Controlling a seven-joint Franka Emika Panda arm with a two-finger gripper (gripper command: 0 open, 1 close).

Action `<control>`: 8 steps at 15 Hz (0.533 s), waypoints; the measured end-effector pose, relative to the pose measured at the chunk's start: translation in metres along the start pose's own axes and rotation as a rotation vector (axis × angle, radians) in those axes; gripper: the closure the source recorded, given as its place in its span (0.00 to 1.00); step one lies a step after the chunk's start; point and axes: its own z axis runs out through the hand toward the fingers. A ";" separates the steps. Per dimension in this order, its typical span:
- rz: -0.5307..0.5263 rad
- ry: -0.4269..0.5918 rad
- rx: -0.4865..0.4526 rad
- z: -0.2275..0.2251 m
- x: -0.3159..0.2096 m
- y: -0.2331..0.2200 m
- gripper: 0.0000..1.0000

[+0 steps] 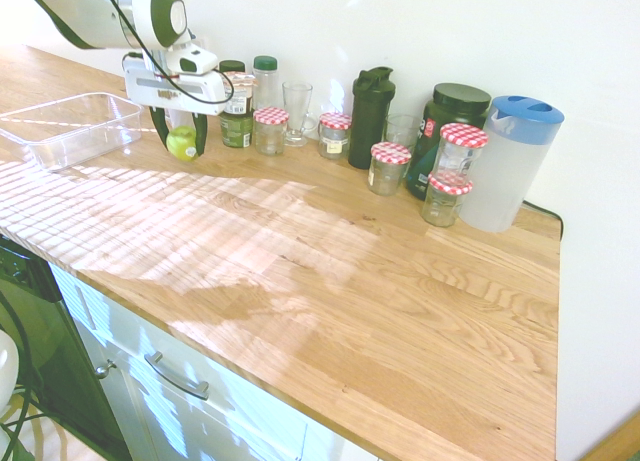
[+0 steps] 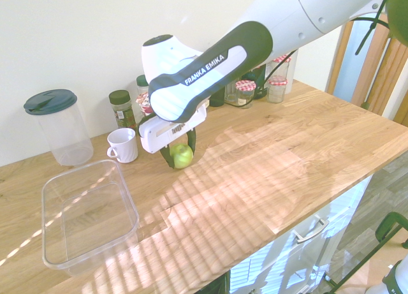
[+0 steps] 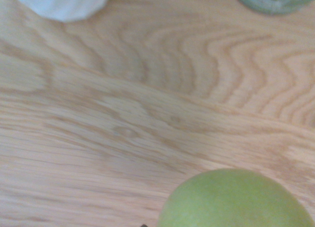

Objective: Put the apple into the container

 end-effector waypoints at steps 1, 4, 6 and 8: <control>-0.025 0.009 0.023 -0.025 -0.009 -0.009 1.00; -0.156 0.030 0.087 -0.073 -0.078 -0.056 1.00; -0.238 0.024 0.112 -0.075 -0.135 -0.088 1.00; -0.290 0.025 0.122 -0.061 -0.170 -0.116 1.00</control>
